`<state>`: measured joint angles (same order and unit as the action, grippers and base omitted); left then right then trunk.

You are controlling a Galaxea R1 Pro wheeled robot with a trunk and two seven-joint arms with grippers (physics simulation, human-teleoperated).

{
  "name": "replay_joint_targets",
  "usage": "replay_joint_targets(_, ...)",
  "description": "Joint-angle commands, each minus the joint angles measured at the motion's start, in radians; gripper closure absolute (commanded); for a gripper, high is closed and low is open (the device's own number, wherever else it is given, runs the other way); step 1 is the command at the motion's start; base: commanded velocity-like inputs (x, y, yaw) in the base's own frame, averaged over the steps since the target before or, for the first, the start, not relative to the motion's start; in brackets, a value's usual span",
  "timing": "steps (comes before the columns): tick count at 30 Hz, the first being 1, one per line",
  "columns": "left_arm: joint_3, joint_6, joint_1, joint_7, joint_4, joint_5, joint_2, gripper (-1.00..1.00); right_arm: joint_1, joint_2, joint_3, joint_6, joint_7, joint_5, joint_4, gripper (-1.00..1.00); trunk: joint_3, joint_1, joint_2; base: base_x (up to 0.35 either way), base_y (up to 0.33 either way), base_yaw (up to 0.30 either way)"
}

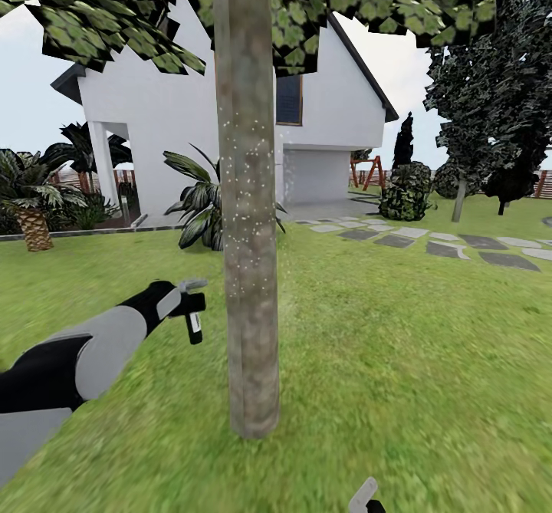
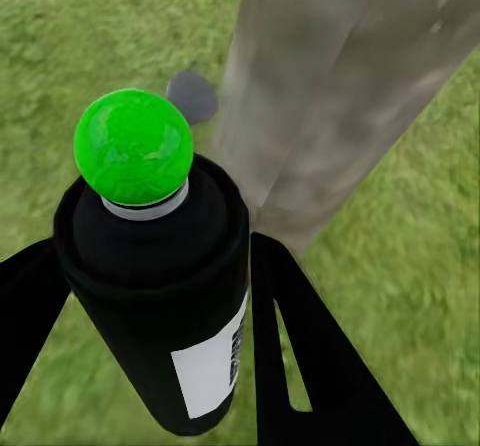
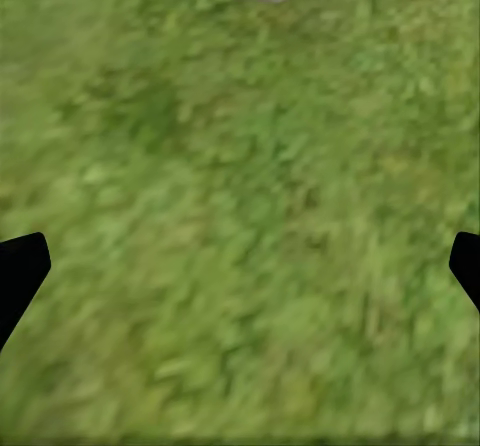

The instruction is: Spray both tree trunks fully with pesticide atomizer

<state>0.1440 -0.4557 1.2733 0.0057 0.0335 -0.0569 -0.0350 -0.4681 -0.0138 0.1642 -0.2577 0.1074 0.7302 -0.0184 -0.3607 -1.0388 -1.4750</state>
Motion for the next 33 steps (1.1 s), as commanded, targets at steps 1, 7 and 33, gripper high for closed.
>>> replay_joint_targets(1,0.002,0.014,-0.009,0.000,0.000,0.015,0.000,1.00,0.000,0.000,0.000,0.000,0.000,0.000,0.000,-1.00,0.000,0.000,0.000,0.000,0.000,0.000)
replay_joint_targets(7,0.001,0.120,-0.076,-0.002,-0.001,0.102,0.001,1.00,0.000,0.000,0.000,0.000,0.000,0.000,0.000,-1.00,0.000,0.000,0.000,0.000,0.000,0.000)
replay_joint_targets(33,-0.004,0.810,-0.441,-0.420,0.000,0.315,-0.056,1.00,0.000,0.039,0.006,-0.037,0.003,-0.006,-0.013,-1.00,0.000,0.000,0.000,0.000,0.001,0.000)
